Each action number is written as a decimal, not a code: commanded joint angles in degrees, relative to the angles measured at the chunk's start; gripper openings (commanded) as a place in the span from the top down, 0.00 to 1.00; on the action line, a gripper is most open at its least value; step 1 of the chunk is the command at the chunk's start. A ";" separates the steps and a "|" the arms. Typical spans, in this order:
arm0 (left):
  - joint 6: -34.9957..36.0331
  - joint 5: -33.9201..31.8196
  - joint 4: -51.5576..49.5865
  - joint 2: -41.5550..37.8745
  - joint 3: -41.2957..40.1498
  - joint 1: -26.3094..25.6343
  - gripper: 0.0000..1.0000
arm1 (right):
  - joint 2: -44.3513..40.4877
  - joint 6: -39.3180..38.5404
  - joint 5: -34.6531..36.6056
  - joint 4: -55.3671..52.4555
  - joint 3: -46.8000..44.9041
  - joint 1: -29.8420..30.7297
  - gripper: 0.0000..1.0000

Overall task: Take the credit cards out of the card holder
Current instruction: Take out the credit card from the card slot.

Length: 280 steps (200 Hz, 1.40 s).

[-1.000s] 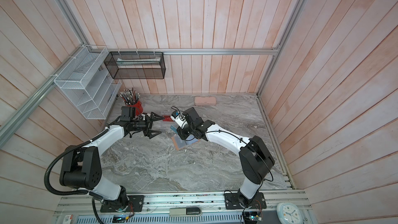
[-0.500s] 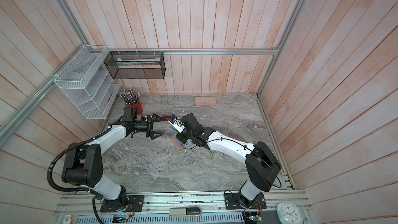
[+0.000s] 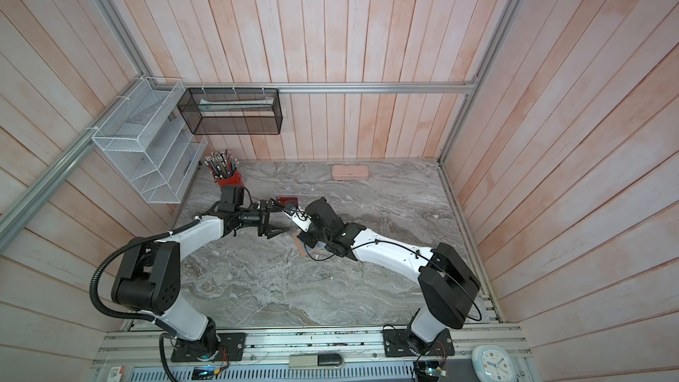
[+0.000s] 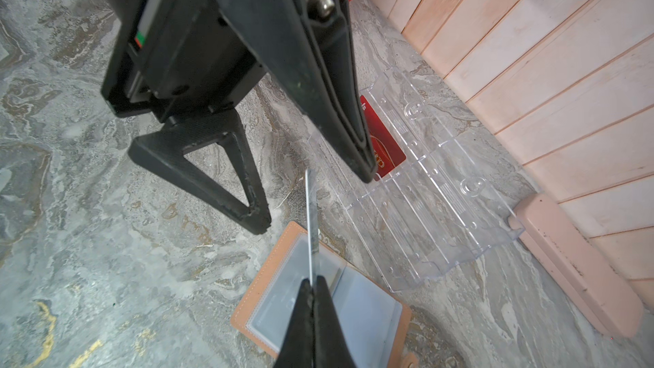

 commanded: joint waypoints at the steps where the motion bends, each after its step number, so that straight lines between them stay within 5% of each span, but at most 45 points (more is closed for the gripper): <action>1: -1.21 0.93 2.98 0.52 -0.90 -0.04 0.27 | -0.29 -2.12 3.67 2.99 -1.86 1.22 1.00; 148: -2.55 2.27 4.95 1.63 -1.52 -0.01 0.41 | -2.72 -8.22 16.12 16.54 -10.06 4.72 1.00; 194: -1.91 2.77 4.05 1.38 -1.09 0.21 0.42 | -2.45 -9.81 17.89 18.43 -11.21 5.69 1.00; 217: -1.81 2.85 4.29 1.76 -1.25 0.22 0.56 | -2.36 -10.02 18.19 18.40 -11.48 5.98 1.00; 280: -1.53 2.71 4.12 1.76 -0.89 0.22 0.58 | -2.08 -10.64 18.16 18.62 -11.74 6.73 1.00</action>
